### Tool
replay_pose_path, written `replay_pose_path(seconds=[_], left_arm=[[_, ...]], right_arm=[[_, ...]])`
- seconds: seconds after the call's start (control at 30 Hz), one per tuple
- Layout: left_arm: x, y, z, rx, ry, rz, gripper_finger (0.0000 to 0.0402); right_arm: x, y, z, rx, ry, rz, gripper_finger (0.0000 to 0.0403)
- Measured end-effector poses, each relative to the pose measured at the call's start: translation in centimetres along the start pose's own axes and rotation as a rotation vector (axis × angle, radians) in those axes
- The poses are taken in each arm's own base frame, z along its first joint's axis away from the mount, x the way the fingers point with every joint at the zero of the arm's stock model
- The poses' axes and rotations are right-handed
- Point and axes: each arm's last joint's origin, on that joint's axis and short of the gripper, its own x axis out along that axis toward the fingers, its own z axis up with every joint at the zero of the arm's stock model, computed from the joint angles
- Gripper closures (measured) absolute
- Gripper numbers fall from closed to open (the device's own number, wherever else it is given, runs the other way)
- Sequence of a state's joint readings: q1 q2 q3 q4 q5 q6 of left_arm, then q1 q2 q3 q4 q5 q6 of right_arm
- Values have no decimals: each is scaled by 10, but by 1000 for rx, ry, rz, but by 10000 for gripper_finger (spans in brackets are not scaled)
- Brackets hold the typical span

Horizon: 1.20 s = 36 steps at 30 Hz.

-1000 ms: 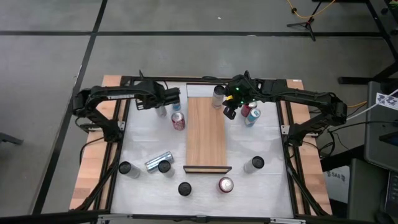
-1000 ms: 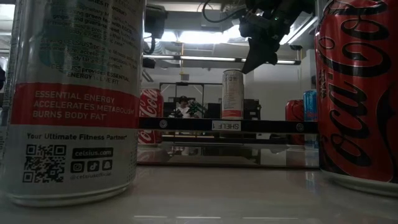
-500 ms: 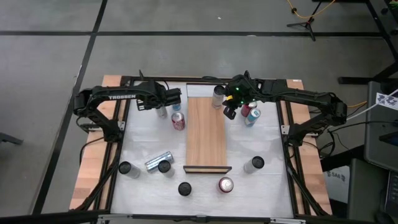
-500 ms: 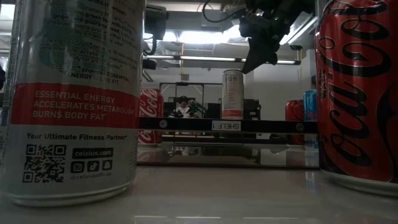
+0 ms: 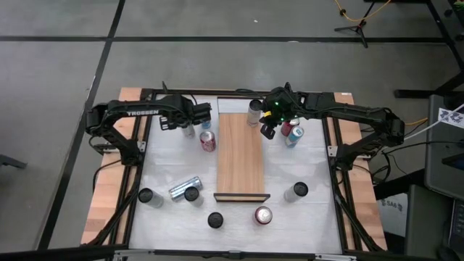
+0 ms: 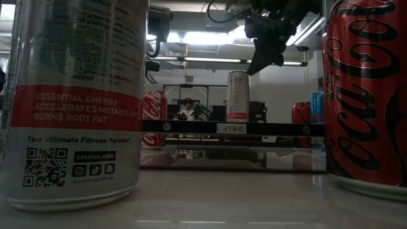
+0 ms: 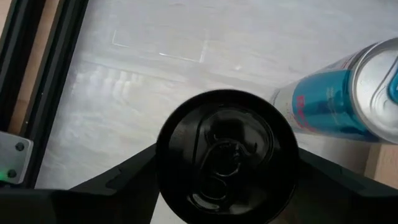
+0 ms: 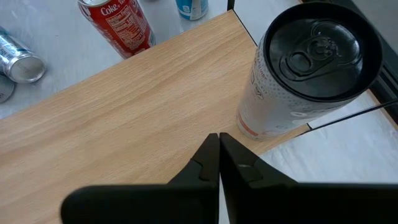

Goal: Place canned beverage on shelf
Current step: Put the white pink soda can on the shelf aligned with the other white pink soda can

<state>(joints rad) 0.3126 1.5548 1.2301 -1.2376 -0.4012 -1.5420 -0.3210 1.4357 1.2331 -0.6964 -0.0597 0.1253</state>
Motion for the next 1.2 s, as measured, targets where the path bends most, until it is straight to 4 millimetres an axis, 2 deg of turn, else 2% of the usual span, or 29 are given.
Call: replay_pose_path(seconds=[0.2,0.6,0.87,1.2], left_arm=[[0,0,-2,4,10,-2,92],[-8,6,1,21,23,-20,92],[-8,6,0,172,49,-28,92],[-7,6,3,502,45,-32,92]], right_arm=[[0,0,0,0,0,0,402],[0,0,0,0,0,0,402],[0,0,0,0,0,0,402],[0,0,0,0,1,0,402]])
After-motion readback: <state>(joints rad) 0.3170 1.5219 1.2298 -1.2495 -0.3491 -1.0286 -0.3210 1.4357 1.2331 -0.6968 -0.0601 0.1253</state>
